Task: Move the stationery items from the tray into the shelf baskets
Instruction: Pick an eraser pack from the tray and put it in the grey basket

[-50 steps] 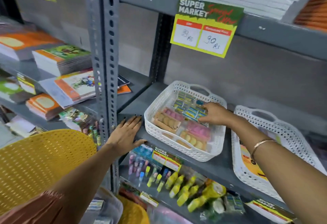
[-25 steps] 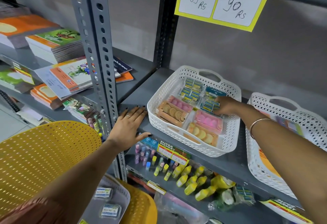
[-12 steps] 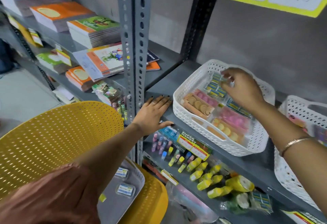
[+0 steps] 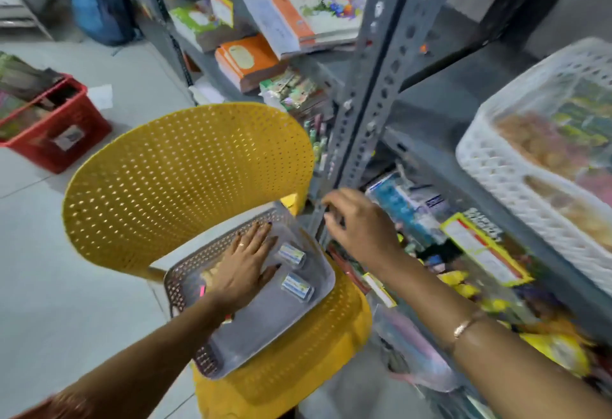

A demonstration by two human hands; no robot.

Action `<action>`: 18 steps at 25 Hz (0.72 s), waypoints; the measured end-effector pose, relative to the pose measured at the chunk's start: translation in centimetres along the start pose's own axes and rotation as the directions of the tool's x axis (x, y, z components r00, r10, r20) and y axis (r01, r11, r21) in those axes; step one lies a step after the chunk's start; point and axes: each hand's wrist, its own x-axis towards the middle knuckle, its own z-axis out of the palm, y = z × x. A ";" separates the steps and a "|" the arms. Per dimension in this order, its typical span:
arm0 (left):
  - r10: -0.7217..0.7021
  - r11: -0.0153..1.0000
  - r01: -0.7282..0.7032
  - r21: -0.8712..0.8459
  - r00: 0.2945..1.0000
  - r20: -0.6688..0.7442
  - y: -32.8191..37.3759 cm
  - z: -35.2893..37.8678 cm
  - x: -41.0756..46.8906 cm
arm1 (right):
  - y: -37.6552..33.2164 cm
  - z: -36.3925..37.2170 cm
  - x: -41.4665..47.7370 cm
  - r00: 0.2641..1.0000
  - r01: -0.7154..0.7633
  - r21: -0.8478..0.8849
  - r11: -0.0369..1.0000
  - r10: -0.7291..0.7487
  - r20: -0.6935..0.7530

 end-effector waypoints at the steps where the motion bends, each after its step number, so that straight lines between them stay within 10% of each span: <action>1: -0.048 0.999 0.047 0.017 0.997 0.067 -0.7 1.9 -1.7 | 0.7 3.6 -0.4 0.989 -0.044 -0.020 0.999 0.046 0.139; 8: -0.234 0.972 0.229 0.052 0.922 0.309 -1.3 12.7 -10.1 | 3.2 21.8 -3.6 0.787 -0.057 -0.136 0.989 0.128 0.603; 18: -0.256 0.966 0.254 0.047 0.919 0.300 -1.3 15.1 -13.0 | 3.4 29.8 -6.2 0.810 -0.194 -0.525 0.829 0.437 0.391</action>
